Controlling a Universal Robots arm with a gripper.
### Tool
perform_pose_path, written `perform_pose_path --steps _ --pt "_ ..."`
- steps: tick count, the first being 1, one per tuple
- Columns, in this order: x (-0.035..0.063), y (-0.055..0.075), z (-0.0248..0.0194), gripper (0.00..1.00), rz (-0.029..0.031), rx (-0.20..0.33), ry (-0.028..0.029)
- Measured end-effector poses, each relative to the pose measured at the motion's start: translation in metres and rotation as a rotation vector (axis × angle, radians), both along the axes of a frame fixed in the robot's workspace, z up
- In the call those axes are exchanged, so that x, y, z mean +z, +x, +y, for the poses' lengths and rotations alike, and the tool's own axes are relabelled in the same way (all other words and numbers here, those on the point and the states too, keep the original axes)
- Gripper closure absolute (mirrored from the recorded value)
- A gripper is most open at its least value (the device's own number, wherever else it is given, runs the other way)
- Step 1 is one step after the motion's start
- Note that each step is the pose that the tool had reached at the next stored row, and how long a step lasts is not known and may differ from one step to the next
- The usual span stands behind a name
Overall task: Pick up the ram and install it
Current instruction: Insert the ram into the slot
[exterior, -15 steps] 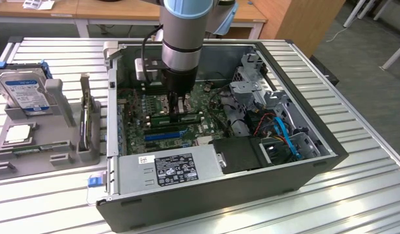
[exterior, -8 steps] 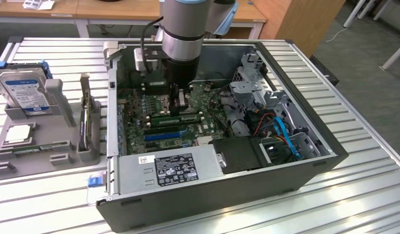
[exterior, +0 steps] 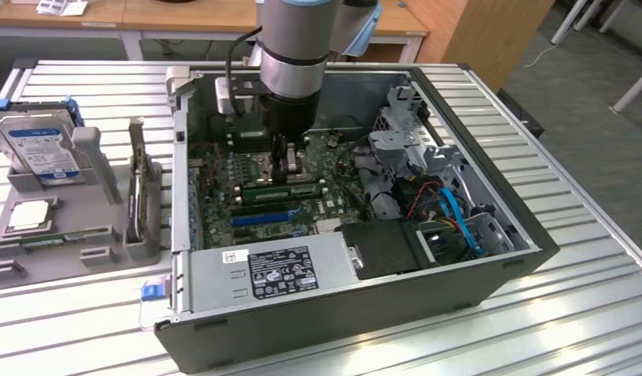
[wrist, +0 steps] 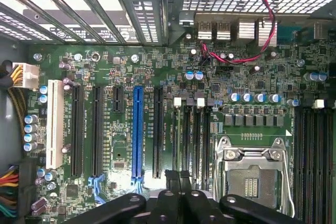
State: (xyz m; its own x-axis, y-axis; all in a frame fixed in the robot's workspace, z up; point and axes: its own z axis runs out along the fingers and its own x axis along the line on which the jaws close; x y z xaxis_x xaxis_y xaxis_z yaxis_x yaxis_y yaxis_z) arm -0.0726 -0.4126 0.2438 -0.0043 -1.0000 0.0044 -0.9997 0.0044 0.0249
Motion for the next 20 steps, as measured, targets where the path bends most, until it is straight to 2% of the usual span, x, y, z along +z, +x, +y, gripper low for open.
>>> perform_pose_path --steps 7,11,20 --pt "0.0107 0.025 0.0 0.89 0.0121 0.0 0.0012" --pt "0.0268 0.025 0.0001 0.89 0.0133 0.0 0.0013" --pt "0.0269 0.025 0.0001 0.89 0.0133 0.0 0.0013"
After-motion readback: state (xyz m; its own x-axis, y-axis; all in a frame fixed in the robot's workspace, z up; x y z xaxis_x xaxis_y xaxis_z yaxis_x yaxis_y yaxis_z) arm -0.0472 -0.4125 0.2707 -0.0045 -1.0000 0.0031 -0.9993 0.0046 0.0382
